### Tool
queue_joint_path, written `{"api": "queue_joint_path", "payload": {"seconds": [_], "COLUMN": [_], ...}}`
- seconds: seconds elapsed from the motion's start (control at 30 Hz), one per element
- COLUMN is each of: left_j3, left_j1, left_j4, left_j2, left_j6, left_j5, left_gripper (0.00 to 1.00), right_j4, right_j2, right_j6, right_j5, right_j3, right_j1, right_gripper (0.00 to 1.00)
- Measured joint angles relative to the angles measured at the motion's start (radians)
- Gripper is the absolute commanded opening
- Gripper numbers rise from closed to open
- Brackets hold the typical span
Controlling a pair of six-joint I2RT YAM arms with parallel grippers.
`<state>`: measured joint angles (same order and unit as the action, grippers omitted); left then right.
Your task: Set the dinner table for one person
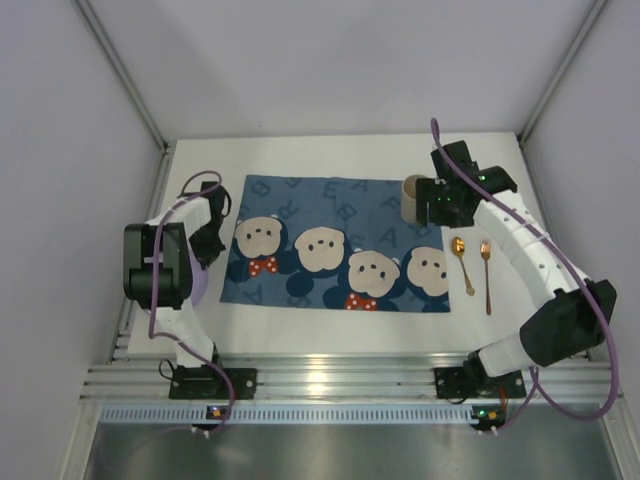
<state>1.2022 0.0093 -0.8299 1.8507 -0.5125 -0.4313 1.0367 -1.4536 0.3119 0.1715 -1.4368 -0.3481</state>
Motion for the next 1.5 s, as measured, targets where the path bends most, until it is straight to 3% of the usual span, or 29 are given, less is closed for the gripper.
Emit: {"api": "queue_joint_path", "payload": {"seconds": [0.23,0.4,0.6,0.73,0.93,1.07,1.1,1.13,1.2,1.27,1.33,1.5], "left_j3": [0.040,0.293,0.680,0.823,0.876,0.846,0.842,0.841,0.837,0.823,0.807,0.780], "left_j1": [0.000,-0.111,-0.415,-0.634,-0.870,-0.932,-0.935,-0.934,-0.926,-0.917,-0.910,-0.904], "left_j4": [-0.040,-0.108,-0.170,-0.213,-0.252,-0.253,-0.253,-0.252,-0.246,-0.234,-0.224,-0.212], "left_j2": [-0.001,-0.002,0.090,0.234,0.409,0.440,0.444,0.447,0.448,0.448,0.448,0.435], "left_j6": [0.044,0.078,0.063,0.040,0.035,0.031,0.031,0.032,0.033,0.021,0.012,-0.005], "left_j5": [-0.099,-0.169,-0.175,-0.109,-0.006,0.052,0.056,0.061,0.077,0.091,0.103,0.116], "left_gripper": [0.00,0.00,0.00,0.00,0.00,0.01,0.09,0.42,0.61,0.73,0.73,0.73], "right_j4": [0.003,0.006,0.031,0.057,0.101,0.120,0.124,0.126,0.132,0.128,0.113,0.030], "right_j2": [0.021,0.093,0.207,0.250,0.309,0.346,0.357,0.365,0.380,0.395,0.414,0.419], "right_j6": [-0.014,-0.022,0.008,0.038,0.060,0.075,0.078,0.082,0.089,0.098,0.110,0.126], "right_j5": [0.021,0.064,0.079,0.081,0.107,0.122,0.125,0.127,0.138,0.158,0.175,0.161], "right_j3": [0.004,0.019,0.131,0.195,0.233,0.249,0.256,0.262,0.282,0.316,0.371,0.503], "right_j1": [0.016,0.018,0.018,0.018,0.018,0.018,0.018,0.018,0.018,0.019,0.024,0.129], "right_gripper": [0.71,0.71,0.71,0.71,0.72,0.74,0.75,0.77,0.83,0.85,0.93,0.93]}}
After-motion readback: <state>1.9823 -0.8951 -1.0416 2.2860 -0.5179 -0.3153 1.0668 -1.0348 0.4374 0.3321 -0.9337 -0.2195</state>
